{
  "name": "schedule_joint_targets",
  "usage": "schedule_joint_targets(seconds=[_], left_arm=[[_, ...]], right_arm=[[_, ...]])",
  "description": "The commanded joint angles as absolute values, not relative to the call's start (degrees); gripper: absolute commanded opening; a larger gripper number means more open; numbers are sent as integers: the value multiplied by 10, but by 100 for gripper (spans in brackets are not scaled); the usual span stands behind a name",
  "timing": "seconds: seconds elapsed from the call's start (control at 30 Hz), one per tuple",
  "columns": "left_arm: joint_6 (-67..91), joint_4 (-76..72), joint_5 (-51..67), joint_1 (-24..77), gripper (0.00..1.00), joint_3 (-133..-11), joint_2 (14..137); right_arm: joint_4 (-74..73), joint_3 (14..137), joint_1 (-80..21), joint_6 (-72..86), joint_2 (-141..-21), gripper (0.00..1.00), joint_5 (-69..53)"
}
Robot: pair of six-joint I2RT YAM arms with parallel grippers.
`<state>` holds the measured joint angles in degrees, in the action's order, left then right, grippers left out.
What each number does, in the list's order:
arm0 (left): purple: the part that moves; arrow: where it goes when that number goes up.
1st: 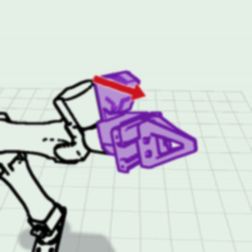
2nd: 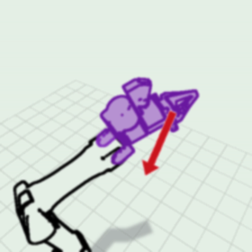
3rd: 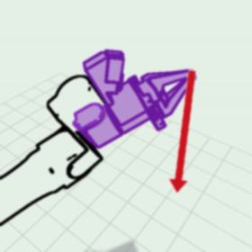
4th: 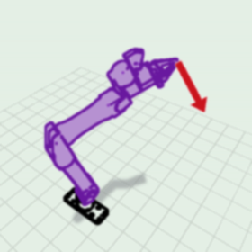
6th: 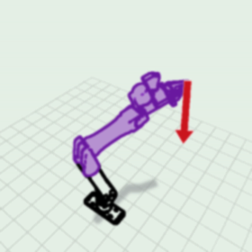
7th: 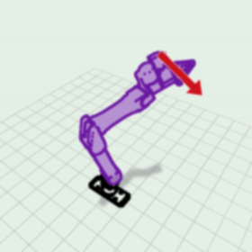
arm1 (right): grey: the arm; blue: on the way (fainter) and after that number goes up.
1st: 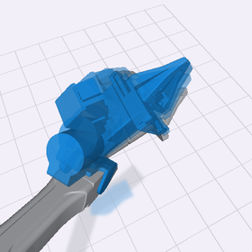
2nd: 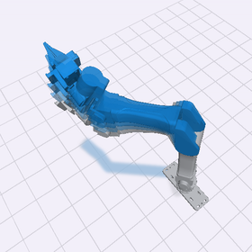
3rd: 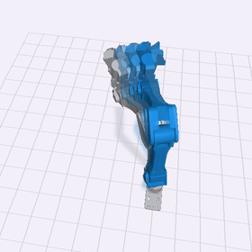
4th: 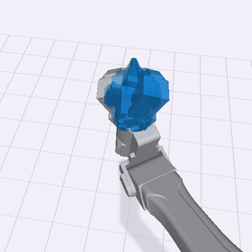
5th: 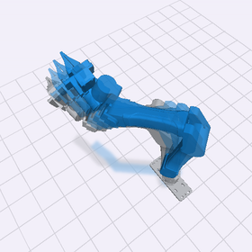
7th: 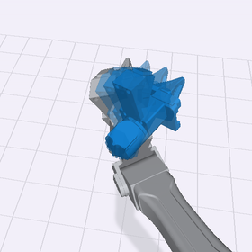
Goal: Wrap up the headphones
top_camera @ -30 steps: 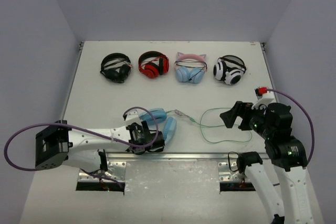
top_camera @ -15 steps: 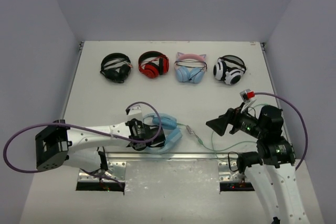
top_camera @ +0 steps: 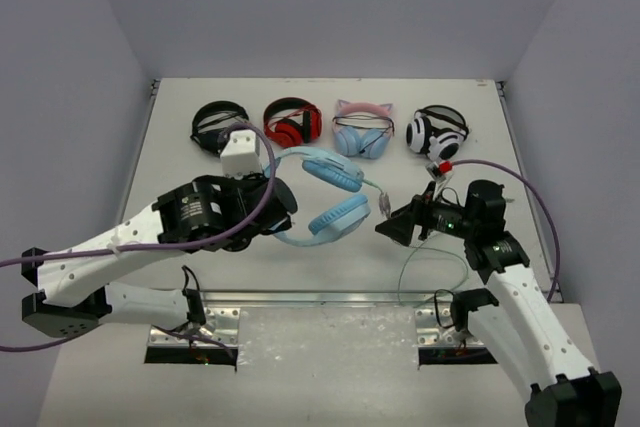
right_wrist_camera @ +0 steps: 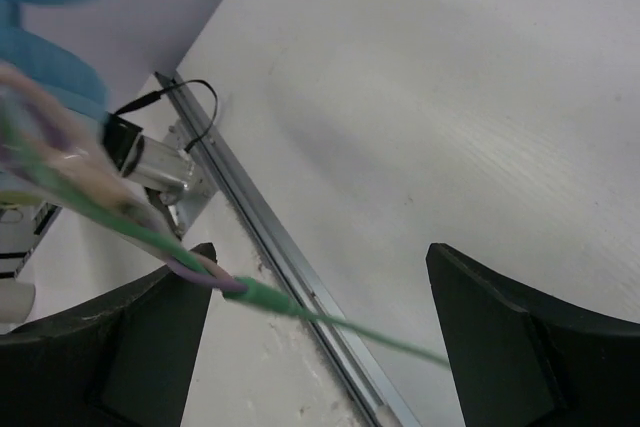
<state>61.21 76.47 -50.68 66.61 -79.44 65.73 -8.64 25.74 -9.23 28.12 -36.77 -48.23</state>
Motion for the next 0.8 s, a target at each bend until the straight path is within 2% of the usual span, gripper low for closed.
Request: schedule_joint_targets(seconds=[0.0, 0.07, 0.13, 0.2, 0.33, 0.4, 0.43, 0.53, 0.63, 0.77], left_arm=[[529, 738, -532, 638, 0, -888, 658], [507, 728, -525, 614, 1, -922, 671], [462, 708, -506, 598, 0, -959, 677], [431, 688, -499, 574, 0, -993, 682], [392, 689, -501, 527, 1, -1058, 725], [376, 690, -506, 521, 0, -1085, 743], [373, 692, -509, 516, 0, -1091, 747], [359, 687, -553, 512, 0, -1087, 751], [292, 619, -653, 512, 0, -993, 731], [167, 493, -639, 512, 0, -827, 686]], right_arm=[[-8, 229, -111, 247, -396, 86, -440], [51, 198, -119, 250, -400, 87, -418], [97, 187, -132, 251, -425, 81, -427], [124, 171, -158, 253, -448, 66, -430], [185, 135, -190, 246, -458, 48, -403], [207, 116, -191, 248, -454, 30, -384], [207, 111, -191, 248, -449, 2, -372], [163, 117, -191, 243, -396, 1, -294], [72, 151, -191, 222, -324, 1, -188], [-51, 220, -190, 185, -285, 1, -37]])
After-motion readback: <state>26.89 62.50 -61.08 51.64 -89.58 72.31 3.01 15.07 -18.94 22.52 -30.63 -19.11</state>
